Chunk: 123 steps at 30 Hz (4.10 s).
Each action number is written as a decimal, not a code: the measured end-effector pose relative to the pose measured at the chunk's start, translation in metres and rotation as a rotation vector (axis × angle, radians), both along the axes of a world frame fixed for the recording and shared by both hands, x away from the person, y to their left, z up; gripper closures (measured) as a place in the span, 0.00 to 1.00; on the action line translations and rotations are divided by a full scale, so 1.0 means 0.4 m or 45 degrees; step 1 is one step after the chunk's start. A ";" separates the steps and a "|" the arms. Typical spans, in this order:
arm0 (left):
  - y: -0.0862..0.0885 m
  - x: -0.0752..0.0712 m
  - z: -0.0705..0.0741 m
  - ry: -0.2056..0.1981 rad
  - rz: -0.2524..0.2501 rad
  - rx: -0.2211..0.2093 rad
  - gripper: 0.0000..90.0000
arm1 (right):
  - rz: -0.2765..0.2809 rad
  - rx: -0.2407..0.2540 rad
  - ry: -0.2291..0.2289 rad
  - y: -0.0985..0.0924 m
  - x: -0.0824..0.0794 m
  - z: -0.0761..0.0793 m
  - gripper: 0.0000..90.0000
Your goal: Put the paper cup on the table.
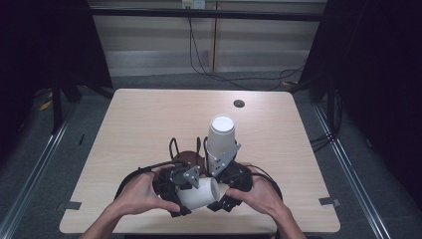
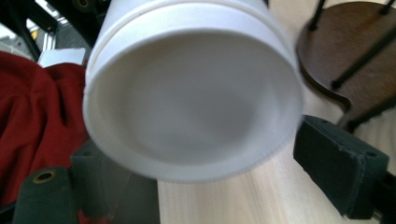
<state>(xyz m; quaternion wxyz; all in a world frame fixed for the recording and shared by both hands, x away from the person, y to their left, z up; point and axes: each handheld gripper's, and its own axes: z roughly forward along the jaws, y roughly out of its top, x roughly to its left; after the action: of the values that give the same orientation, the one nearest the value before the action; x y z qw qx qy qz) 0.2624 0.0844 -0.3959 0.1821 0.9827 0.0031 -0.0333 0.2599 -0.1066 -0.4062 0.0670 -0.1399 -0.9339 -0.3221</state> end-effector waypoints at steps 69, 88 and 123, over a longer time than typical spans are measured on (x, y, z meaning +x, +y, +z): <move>0.031 0.038 -0.055 0.107 0.012 -0.331 0.15 | 0.012 0.019 0.034 0.033 0.012 -0.016 0.27; 0.097 0.057 0.001 0.116 0.123 -0.647 0.17 | -0.028 0.050 0.035 0.015 0.016 -0.015 0.27; 0.217 0.007 -0.013 0.058 0.346 -0.914 0.18 | -0.184 0.281 0.030 -0.073 0.019 -0.018 0.26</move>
<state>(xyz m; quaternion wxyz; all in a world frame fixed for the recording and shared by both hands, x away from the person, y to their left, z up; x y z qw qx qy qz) 0.2653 0.1711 -0.4010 0.5171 0.8461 0.1255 -0.0298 0.2675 -0.1357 -0.4135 0.0697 -0.2024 -0.8794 -0.4253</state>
